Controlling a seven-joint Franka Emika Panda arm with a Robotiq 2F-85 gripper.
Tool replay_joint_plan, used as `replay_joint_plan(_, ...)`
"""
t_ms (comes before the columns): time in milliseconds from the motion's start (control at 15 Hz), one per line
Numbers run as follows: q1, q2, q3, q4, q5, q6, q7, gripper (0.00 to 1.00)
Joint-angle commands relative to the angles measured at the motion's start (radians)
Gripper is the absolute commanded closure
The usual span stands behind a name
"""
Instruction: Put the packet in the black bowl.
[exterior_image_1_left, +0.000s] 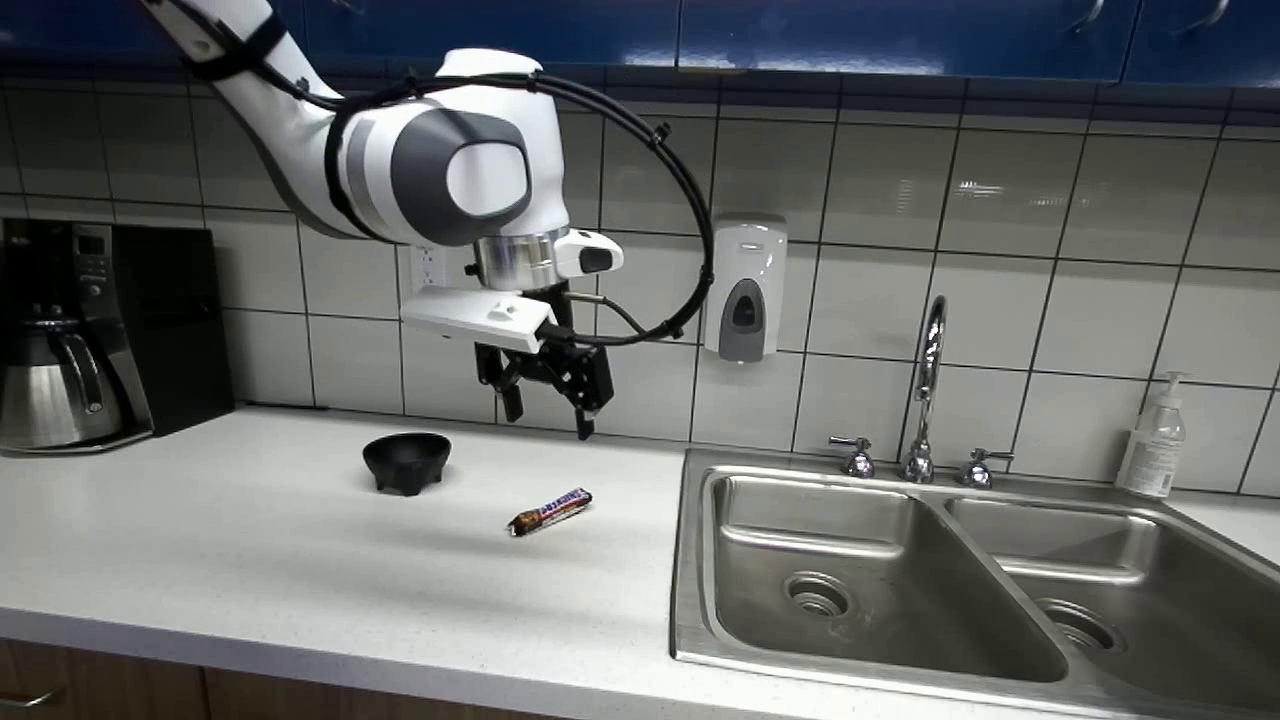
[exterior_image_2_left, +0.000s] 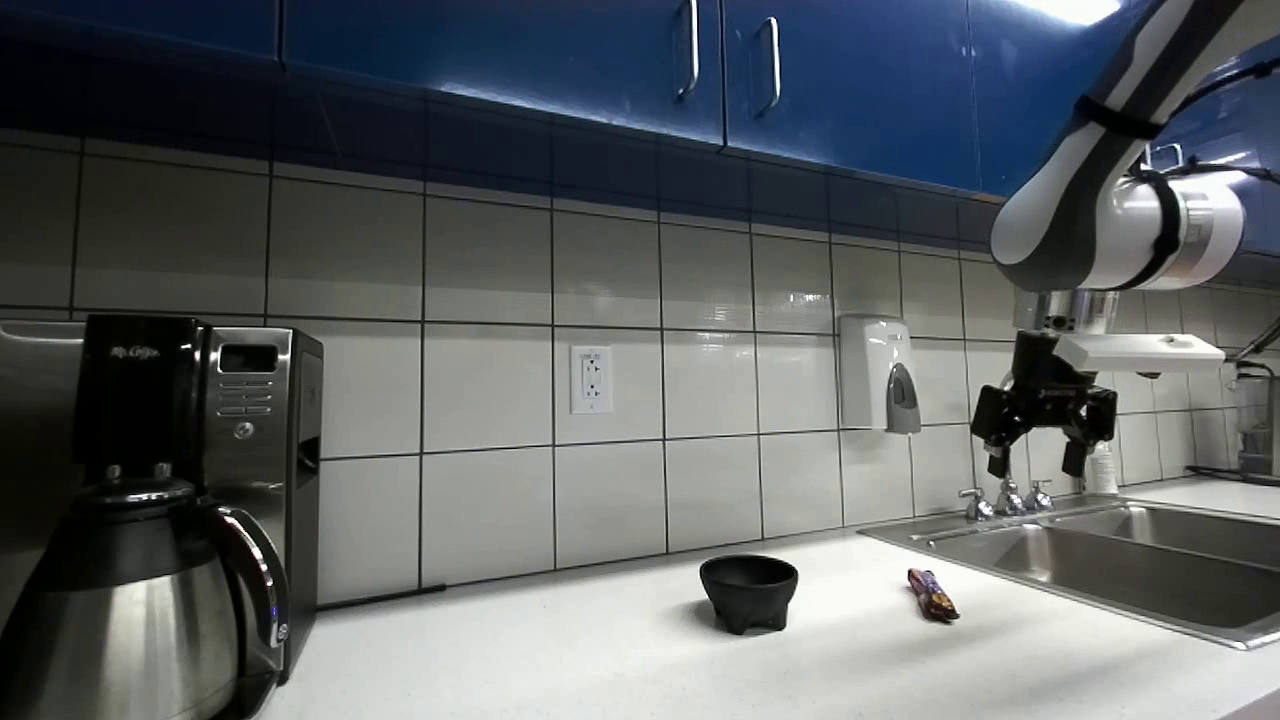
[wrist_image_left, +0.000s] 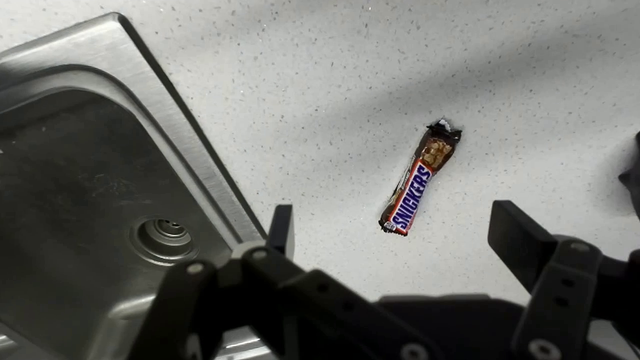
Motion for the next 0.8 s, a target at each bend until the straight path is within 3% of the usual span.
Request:
replay_joint_plan(0, 0.015, 0.085, 0.009, 0.035, 0.058, 0.060, -0.014, 0.00)
replay_joint_plan(733, 0.019, 0.302, 0.061, 0.140, 0.073, 0.149, 0.052, 0.00)
